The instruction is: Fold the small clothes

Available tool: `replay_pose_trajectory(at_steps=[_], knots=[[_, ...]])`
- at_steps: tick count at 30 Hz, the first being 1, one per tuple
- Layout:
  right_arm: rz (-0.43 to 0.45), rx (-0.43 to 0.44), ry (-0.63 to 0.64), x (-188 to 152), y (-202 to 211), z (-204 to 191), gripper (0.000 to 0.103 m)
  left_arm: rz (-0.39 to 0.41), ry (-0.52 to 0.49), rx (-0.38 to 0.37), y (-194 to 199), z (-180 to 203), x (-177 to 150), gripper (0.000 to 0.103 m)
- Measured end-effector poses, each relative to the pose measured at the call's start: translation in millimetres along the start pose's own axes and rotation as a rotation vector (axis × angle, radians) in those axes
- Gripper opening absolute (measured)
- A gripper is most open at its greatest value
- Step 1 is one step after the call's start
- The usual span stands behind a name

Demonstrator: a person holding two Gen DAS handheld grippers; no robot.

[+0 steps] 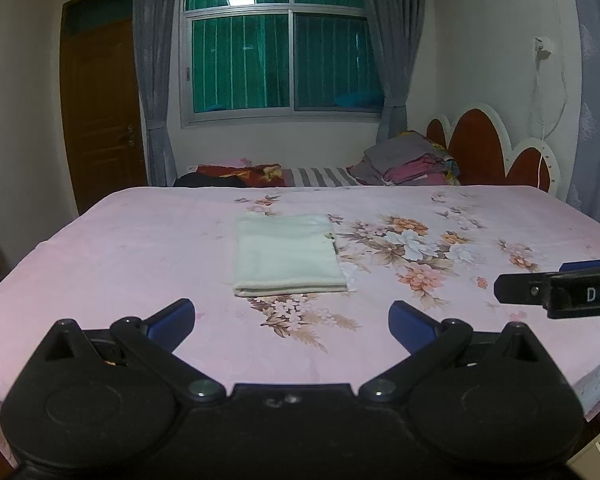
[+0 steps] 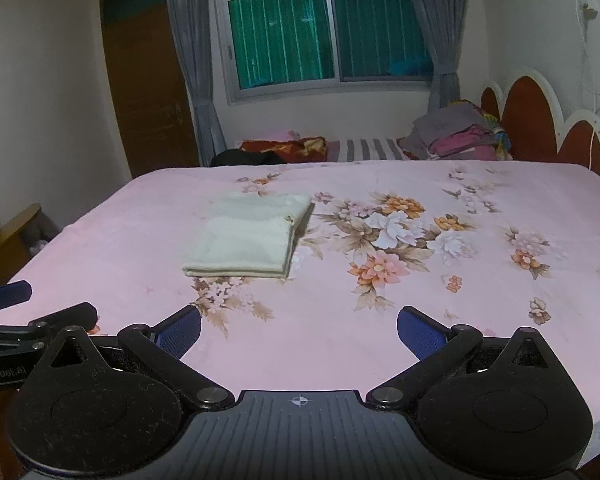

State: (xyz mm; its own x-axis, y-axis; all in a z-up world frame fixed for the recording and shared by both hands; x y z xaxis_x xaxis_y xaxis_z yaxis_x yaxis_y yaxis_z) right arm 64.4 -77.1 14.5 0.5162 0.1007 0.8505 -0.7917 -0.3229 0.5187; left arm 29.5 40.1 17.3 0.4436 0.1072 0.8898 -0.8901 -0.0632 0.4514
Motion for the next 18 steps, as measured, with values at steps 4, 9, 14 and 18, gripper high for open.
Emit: replay_pose_trajectory(at_steps=[4,9,14,18], knots=[[-0.001,0.002,0.003,0.9,-0.1,0.0,0.103,0.004,-0.002,-0.005,0.1,-0.9,1.2,0.103],[0.001,0.001,-0.002,2.7,-0.3,0.4,0.103,0.005,-0.001,-0.007,-0.1,-2.4,2.1,0.103],[0.002,0.0,-0.003,4.1,0.5,-0.4,0.103,0.005,0.001,-0.02,1.5,-0.4,2.4,0.103],[0.008,0.004,0.004,5.5,2.2,-3.1,0.103,0.006,-0.003,-0.027,4.5,2.5,2.5,0.103]])
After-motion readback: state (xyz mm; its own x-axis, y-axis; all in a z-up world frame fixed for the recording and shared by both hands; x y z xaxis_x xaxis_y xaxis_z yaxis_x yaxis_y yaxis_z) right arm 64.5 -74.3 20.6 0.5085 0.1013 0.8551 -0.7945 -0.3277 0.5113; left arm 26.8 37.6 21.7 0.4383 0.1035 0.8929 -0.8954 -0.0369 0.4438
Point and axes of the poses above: each gripper's, at about its wrist camera, not at the fingertips, and y roughly against the way its jaws point, z to its right, x to its top, the point moved 2 cm from there along -y, roughly the way its jaws point, and after that the axes turned 6 degrees about y, right-handed, at the moved point
